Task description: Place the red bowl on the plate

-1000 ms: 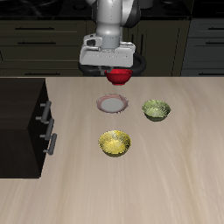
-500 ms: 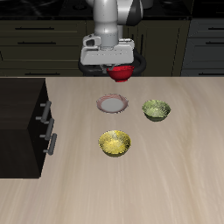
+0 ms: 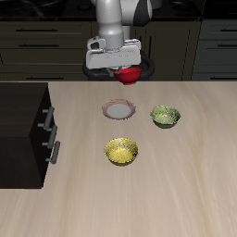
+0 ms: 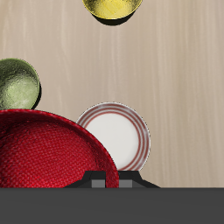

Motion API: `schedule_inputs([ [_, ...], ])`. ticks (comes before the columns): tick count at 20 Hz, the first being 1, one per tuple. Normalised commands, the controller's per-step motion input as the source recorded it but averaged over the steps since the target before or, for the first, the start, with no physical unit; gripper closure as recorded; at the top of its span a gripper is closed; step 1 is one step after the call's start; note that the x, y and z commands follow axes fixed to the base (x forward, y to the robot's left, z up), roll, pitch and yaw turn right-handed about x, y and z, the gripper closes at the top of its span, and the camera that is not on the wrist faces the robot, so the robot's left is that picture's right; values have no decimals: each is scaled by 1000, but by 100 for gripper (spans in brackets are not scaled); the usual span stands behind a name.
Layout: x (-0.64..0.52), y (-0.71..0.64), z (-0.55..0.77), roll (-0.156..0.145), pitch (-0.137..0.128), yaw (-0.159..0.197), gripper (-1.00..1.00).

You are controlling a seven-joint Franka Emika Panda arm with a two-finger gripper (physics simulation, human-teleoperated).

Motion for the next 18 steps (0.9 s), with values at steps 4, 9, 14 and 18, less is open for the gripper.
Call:
schedule_inputs([
  [4,-278,-85,59,-8,-45,61,100],
  [9,-244,-42,-38,25,2,9,100],
  [14,-260,-137,-59,9,0,18,100],
  [18,-142,-83,-13,-17,-4,14,100],
])
